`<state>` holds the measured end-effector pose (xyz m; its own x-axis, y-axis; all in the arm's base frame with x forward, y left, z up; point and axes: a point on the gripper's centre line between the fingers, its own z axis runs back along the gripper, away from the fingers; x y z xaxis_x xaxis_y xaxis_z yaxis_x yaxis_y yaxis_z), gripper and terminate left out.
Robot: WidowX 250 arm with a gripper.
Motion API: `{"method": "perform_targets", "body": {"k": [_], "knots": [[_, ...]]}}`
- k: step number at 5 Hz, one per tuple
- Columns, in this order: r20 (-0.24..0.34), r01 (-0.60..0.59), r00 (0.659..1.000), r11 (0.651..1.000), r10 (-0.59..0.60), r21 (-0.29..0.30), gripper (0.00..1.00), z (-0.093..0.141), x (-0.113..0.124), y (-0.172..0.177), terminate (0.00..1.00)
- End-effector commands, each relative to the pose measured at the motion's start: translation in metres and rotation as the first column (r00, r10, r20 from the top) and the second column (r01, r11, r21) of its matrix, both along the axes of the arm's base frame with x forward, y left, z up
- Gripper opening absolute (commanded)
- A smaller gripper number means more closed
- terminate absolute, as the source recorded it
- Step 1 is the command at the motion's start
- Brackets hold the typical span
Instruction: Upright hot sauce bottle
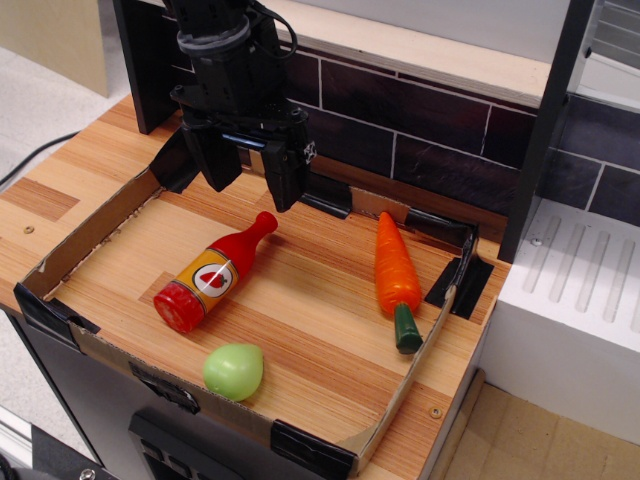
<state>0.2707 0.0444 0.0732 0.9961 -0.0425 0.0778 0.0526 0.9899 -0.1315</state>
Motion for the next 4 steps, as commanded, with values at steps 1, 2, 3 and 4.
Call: {"method": "perform_targets", "body": {"k": [1, 2, 3, 4], "knots": [[0.0, 0.0, 1.0, 1.0, 0.0, 0.0, 1.0, 0.0, 0.0, 0.0, 0.0], [0.099, -0.021, 0.995, 0.993, 0.009, 0.113, 1.0, -0.015, 0.009, 0.007, 0.0], [0.121, -0.005, 0.993, 0.985, -0.016, 0.17, 1.0, -0.027, 0.016, 0.012, 0.0], [0.138, 0.006, 0.99, 0.978, -0.036, 0.209, 1.0, -0.036, 0.025, 0.013, 0.0]]}}
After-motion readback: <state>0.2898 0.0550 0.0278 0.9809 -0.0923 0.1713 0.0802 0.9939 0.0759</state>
